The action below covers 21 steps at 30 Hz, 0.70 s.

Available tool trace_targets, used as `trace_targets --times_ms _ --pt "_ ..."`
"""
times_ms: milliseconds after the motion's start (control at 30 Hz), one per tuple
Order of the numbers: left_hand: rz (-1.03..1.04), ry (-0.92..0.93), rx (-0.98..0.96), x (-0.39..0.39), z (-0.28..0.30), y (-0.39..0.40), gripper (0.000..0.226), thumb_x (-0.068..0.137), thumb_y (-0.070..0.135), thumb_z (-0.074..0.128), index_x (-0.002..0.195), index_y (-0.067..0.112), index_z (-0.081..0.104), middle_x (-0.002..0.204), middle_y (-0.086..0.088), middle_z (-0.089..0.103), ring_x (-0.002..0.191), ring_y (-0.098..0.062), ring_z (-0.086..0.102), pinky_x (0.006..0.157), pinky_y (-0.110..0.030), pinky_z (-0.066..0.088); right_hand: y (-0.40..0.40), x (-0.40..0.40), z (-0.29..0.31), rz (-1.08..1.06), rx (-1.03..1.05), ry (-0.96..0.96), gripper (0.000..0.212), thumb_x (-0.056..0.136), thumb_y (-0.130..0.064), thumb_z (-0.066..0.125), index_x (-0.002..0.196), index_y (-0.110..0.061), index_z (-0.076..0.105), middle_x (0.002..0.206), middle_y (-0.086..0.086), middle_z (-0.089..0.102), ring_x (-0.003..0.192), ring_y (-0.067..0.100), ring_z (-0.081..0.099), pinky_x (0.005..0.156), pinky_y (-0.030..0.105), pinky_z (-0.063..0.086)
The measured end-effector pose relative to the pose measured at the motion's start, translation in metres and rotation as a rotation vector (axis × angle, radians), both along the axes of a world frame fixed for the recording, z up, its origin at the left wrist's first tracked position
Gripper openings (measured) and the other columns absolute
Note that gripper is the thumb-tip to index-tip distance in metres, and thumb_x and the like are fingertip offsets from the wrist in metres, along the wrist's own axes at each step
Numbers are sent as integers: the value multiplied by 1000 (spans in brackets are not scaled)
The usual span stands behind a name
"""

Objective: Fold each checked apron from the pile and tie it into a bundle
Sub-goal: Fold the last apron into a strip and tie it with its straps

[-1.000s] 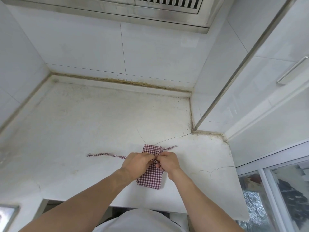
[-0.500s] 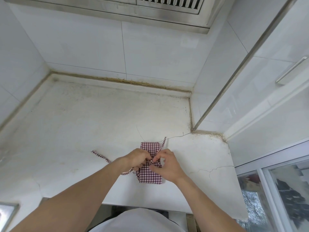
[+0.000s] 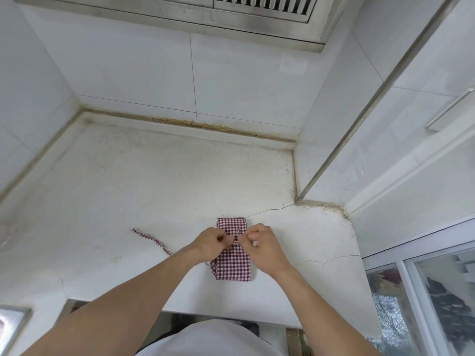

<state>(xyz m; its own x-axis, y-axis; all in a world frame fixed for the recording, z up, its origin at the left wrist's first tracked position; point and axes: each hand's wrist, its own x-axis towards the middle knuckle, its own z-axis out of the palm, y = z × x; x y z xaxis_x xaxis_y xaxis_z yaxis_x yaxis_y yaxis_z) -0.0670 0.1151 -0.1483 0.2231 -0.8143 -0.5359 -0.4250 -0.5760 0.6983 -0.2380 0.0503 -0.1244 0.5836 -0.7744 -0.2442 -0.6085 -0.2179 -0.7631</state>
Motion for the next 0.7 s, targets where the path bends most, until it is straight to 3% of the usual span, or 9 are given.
trace_targets --times_ms 100,200,333,433,500,567,700 --pt "40 -30 -62 2 0 3 27 95 42 63 88 16 62 86 4 61 78 -13 55 69 -26 42 -5 -5 8 -128 191 -107 52 96 -34 63 57 -1 57 68 12 70 67 15 68 69 24 51" --pt "93 -61 -57 3 2 6 28 93 49 62 92 21 56 88 6 58 82 -15 55 68 -26 41 -9 -10 9 -195 259 -104 48 102 -33 53 60 -9 53 49 2 55 46 14 54 58 26 46" --pt "-54 -179 -1 5 1 14 36 96 58 47 96 23 53 98 3 64 85 -15 64 72 -27 50 -15 -15 0 -60 136 59 36 107 -28 40 80 -17 61 78 -16 59 69 -3 51 66 15 37" --pt "-91 -220 -7 8 1 19 39 93 62 51 94 23 51 92 4 65 82 -14 63 72 -30 52 -25 -22 -8 -80 83 119 34 106 -28 45 79 -18 63 78 -16 61 66 -2 52 59 11 36" --pt "-96 -265 -13 10 1 21 38 94 59 52 93 22 51 88 3 65 78 -14 62 69 -30 50 -34 -30 -16 -127 46 169 34 105 -29 46 76 -19 62 81 -9 65 73 8 57 63 16 39" --pt "-72 -290 -24 13 -1 25 35 96 55 53 88 21 51 79 4 60 68 -12 56 63 -27 43 -42 -41 -26 -190 30 239 35 104 -29 47 74 -18 61 81 -3 66 79 19 60 73 29 44" --pt "-63 -300 4 12 -4 30 38 98 49 53 73 21 52 70 5 53 63 -13 50 57 -26 37 -46 -45 -39 -198 63 347 40 104 -32 44 79 -11 67 89 7 73 91 28 65 85 36 50"
